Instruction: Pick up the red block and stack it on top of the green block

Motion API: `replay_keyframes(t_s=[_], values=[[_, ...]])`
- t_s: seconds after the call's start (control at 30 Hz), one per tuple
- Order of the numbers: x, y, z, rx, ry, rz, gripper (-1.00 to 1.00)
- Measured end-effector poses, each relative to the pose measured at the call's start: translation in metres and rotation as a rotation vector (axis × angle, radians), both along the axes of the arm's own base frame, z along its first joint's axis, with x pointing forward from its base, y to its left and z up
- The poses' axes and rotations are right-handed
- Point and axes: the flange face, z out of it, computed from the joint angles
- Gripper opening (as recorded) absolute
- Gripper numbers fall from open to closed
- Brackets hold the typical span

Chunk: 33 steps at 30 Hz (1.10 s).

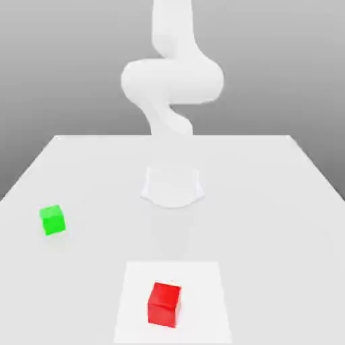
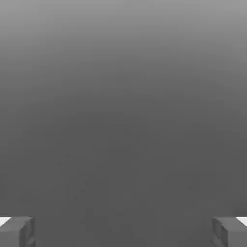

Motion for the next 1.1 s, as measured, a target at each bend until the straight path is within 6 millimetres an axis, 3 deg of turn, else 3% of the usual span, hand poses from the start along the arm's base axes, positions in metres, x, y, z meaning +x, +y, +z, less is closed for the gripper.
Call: replay_keyframes(t_s=[0.17,0.37,0.53,0.73,0.9,0.93,1.1], values=[[0.056,-0.003,-0.097,0.012,0.161,-0.043,0.00],[0.090,-0.008,-0.219,0.030,0.346,-0.093,0.00],[0.093,-0.012,-0.322,0.049,0.501,-0.133,0.00],[0.067,-0.014,-0.439,0.079,0.686,-0.180,0.00],[0.061,-0.013,-0.504,0.084,0.717,-0.188,0.00],[0.061,-0.013,-0.516,0.084,0.718,-0.188,-1.00],[0.061,-0.013,-0.516,0.084,0.717,-0.188,-1.00]])
